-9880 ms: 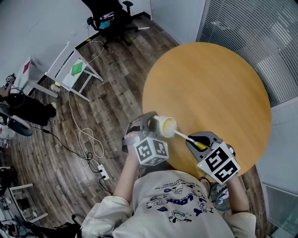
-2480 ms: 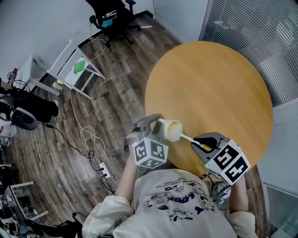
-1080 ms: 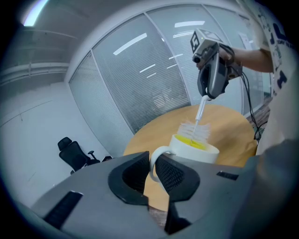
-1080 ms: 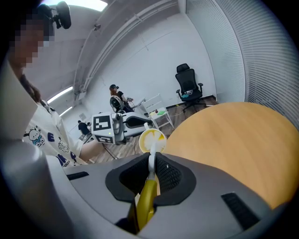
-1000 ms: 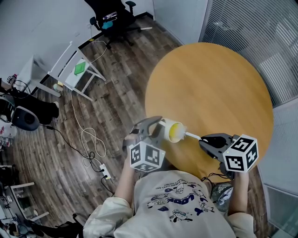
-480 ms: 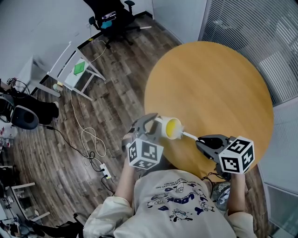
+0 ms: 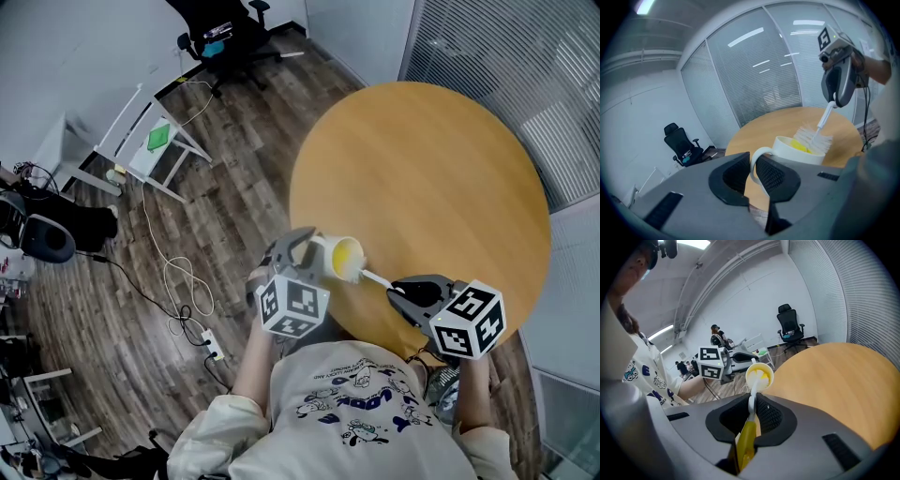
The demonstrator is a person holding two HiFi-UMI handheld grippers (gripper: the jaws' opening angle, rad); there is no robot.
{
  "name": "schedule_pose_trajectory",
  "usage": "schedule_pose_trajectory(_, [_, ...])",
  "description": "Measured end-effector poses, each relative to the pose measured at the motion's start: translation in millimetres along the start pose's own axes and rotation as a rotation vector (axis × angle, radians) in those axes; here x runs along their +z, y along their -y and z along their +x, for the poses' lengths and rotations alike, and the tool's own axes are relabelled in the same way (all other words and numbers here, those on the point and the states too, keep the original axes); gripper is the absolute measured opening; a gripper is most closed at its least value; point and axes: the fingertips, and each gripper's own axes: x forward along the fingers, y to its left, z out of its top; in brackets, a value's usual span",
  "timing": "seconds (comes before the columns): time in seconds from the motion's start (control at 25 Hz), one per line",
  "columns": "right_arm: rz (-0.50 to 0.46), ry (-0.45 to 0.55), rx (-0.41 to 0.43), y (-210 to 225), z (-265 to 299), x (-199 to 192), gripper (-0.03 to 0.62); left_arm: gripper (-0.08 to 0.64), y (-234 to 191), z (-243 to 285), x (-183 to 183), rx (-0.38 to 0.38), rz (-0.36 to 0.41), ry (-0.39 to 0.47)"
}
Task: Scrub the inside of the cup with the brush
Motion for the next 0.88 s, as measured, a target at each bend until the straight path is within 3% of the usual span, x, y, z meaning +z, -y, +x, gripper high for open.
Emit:
schedule_pose_trajectory(0.56, [-0.069, -0.023, -0.004, -6, -7, 7, 0.048, 0.038, 3, 4, -7, 0.032, 0.058, -0.032])
schedule_pose_trajectory(0.88, [-0.103, -0.028, -0.01, -10, -13, 9, 0.048, 0.038, -3, 4, -23, 0.047, 0.038, -0.062])
